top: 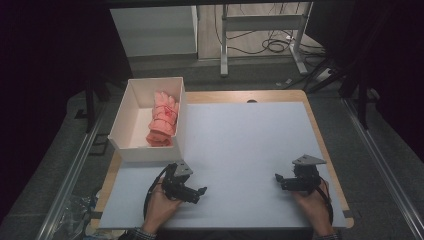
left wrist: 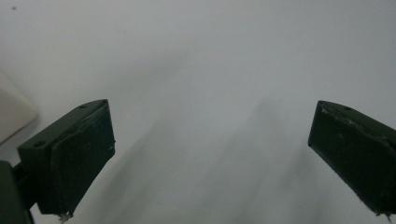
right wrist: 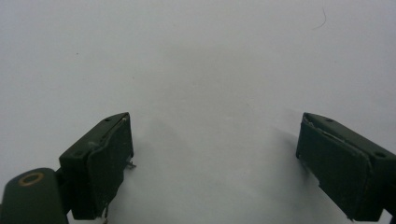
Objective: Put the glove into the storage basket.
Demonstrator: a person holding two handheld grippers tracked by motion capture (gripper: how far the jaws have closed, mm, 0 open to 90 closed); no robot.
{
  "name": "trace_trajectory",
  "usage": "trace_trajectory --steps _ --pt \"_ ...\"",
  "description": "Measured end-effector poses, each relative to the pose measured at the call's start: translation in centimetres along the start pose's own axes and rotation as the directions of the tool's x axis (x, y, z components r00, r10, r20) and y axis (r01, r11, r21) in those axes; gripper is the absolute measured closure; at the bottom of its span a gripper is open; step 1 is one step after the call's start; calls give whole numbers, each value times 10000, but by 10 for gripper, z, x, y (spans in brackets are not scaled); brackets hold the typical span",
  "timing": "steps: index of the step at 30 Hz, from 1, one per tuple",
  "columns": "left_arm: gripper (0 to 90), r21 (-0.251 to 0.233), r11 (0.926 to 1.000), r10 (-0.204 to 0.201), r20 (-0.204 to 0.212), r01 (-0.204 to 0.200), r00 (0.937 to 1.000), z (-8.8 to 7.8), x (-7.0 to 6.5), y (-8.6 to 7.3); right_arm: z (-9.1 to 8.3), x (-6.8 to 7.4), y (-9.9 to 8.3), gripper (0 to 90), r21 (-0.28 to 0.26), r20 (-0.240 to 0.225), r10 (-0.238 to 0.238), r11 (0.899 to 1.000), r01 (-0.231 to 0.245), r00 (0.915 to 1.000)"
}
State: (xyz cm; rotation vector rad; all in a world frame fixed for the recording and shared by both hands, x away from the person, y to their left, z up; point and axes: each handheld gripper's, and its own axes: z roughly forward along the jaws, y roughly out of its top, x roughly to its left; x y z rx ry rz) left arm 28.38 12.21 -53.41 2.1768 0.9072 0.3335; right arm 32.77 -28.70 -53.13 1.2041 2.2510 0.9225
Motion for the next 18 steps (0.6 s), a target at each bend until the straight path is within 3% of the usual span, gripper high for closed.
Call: trace_trajectory --steps 10,18 --pt "5 449 9988 203 28 -204 9998 18 -6 -3 0 0 0 112 0 2 -5 10000 5 10000" --pt "0 520 9986 100 52 -103 9999 19 -5 -2 0 0 0 112 0 4 -8 10000 8 10000"
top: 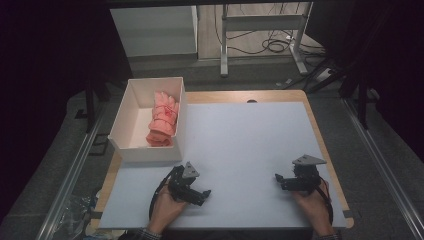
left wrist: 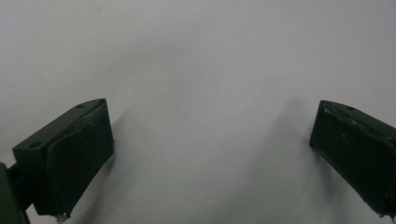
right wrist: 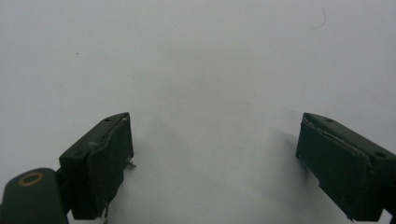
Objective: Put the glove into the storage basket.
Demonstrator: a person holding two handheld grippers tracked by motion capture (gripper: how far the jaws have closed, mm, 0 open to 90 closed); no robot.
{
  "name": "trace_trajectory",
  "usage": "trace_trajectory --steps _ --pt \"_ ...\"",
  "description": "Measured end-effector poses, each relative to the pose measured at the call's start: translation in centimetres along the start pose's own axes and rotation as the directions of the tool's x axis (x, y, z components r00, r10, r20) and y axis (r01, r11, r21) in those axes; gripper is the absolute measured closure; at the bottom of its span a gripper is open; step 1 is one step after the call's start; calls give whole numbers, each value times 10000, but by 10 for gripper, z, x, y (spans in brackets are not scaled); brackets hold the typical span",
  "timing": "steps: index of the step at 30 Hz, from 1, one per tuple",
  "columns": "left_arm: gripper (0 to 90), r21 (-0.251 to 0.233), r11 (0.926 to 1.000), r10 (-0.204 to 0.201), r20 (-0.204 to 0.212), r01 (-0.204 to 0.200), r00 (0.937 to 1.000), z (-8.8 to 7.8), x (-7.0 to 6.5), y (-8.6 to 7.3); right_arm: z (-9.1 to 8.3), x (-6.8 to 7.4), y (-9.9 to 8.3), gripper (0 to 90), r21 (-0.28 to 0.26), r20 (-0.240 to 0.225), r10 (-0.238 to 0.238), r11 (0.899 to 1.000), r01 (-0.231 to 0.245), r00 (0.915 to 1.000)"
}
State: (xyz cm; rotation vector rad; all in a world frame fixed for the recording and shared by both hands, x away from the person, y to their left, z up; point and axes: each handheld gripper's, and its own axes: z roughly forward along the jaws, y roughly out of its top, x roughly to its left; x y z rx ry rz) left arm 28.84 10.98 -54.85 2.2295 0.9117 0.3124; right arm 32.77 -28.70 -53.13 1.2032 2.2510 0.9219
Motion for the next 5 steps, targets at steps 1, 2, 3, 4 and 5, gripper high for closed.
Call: trace_trajectory --steps 1,2,3,4,5 --pt "0 -2 10000 7 0 -7 10000 0 0 0 0 0 0 112 0 -1 0 10000 0 10000" --pt "0 -5 10000 9 -7 -9 10000 0 0 0 0 0 0 112 -6 0 -4 10000 4 10000" --pt "0 -7 10000 11 -9 -11 10000 0 0 0 0 0 0 112 11 -7 -12 10000 12 10000" --pt "0 -7 10000 10 -6 -10 10000 0 0 0 0 0 0 112 7 -4 4 10000 -4 10000" --pt "0 -7 10000 10 -6 -10 10000 0 0 0 0 0 0 112 7 -4 4 10000 -4 10000"
